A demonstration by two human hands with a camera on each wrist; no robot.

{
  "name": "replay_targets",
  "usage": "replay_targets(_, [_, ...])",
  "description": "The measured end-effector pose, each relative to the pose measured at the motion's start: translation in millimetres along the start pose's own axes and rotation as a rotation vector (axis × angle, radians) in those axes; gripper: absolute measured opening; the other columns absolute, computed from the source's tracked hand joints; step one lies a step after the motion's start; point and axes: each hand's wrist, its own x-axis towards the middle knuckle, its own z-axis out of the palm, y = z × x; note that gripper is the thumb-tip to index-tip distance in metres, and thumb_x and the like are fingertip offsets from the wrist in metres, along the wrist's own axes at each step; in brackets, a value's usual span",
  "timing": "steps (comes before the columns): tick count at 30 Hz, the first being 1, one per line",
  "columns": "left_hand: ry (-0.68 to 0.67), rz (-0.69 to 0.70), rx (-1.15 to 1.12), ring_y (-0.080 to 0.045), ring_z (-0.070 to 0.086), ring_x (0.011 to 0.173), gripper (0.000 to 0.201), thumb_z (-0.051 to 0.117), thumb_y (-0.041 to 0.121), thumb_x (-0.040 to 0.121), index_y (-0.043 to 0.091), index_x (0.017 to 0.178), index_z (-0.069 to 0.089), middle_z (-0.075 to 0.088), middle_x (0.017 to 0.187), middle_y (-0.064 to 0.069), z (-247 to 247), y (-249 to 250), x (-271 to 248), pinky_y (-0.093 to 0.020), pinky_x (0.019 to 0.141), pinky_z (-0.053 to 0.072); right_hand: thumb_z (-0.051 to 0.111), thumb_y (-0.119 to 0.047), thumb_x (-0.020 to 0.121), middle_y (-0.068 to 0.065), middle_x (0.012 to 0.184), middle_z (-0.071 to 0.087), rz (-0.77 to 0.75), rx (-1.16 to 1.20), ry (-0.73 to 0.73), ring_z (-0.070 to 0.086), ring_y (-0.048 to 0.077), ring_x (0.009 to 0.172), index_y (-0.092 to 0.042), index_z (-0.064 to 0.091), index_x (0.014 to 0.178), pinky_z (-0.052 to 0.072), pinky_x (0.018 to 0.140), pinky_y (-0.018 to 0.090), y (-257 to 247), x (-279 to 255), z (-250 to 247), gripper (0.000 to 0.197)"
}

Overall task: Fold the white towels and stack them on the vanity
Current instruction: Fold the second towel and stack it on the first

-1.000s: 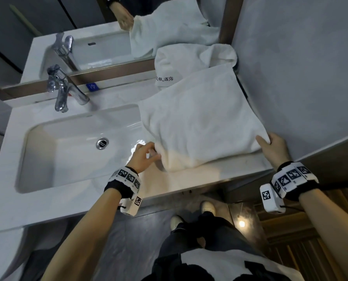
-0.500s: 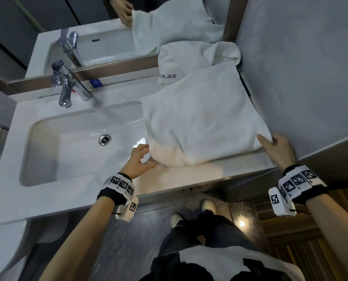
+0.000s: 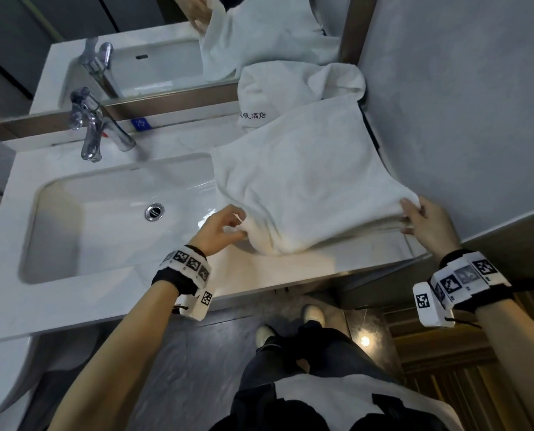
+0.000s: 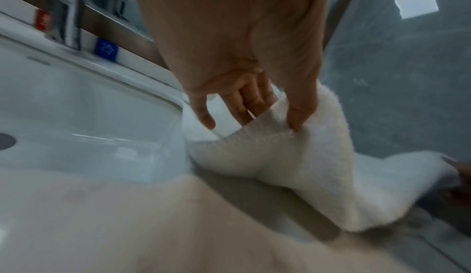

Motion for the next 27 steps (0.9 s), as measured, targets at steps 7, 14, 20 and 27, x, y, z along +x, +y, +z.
replay_targets(7, [-0.131, -0.276, 0.011, -0.015, 0.064, 0.085, 0.020, 0.068, 0.023, 0.084, 0.007, 0.073, 0.070, 0.065, 0.089, -0.001, -22, -32, -41, -0.025, 0.087, 0.041, 0.060, -0.025, 0.090, 0.028, 0.106, 0.062, 0.132, -0.093, 0.079, 0.060, 0.043, 0.103, 0.003, 0.057, 0.096, 0.049, 0.092, 0.053, 5, 5, -3, 0.028])
replay_targets(14, [0.113, -0.505, 0.210, -0.017, 0.056, 0.088, 0.043, 0.070, 0.052, 0.075, 0.016, 0.097, 0.059, 0.061, 0.087, 0.003, 2, -28, -42, -0.024, 0.075, 0.041, 0.045, 0.008, 0.087, 0.023, 0.133, 0.050, 0.104, -0.331, 0.075, 0.051, 0.040, 0.118, -0.011, 0.036, 0.133, 0.042, 0.096, 0.043, -3, -7, 11, 0.050])
replay_targets(20, [0.118, -0.553, 0.307, -0.032, 0.056, 0.113, 0.075, 0.074, 0.025, 0.078, 0.002, 0.133, 0.029, 0.059, 0.121, -0.016, 35, -8, -30, -0.037, 0.089, 0.045, 0.035, 0.015, 0.079, 0.017, 0.136, 0.047, 0.083, -0.354, 0.000, 0.049, 0.037, 0.117, -0.018, 0.047, 0.118, 0.040, 0.091, 0.037, -6, -7, 8, 0.053])
replay_targets(27, [0.068, 0.063, 0.664, -0.024, 0.042, 0.119, 0.063, 0.072, 0.040, 0.075, 0.020, 0.128, 0.044, 0.045, 0.126, -0.003, 28, -19, -34, -0.036, 0.099, 0.039, 0.048, 0.022, 0.072, 0.025, 0.123, 0.053, -0.097, -0.524, -0.095, 0.049, 0.039, 0.116, -0.005, 0.055, 0.118, 0.040, 0.096, 0.041, -6, -14, 1, 0.053])
